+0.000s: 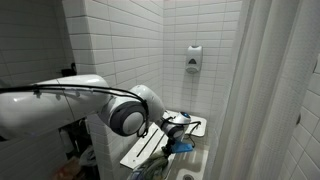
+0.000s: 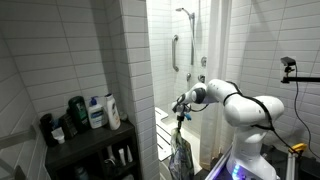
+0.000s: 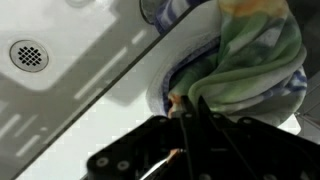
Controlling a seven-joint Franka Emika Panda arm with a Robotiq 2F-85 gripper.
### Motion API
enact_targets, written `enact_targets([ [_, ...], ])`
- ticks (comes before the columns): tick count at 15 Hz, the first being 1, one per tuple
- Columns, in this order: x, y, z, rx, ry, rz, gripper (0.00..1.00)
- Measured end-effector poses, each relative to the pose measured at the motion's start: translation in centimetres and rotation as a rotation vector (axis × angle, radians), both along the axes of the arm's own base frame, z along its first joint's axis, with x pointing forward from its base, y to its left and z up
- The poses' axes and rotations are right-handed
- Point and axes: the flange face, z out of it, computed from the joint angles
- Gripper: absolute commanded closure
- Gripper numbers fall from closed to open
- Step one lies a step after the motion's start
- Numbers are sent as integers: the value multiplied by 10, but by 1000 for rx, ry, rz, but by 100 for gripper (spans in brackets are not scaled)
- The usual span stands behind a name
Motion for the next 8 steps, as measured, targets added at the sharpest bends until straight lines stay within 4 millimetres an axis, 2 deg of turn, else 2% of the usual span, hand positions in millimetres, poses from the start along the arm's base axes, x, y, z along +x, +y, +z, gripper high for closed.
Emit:
enact_targets([
  [2, -7, -14, 0, 11, -6, -36, 98],
  [4, -5, -12, 1, 22, -15, -38, 98],
  [6, 7, 8, 4, 37, -30, -9, 98],
  [8, 27, 44, 8, 52, -47, 54, 98],
])
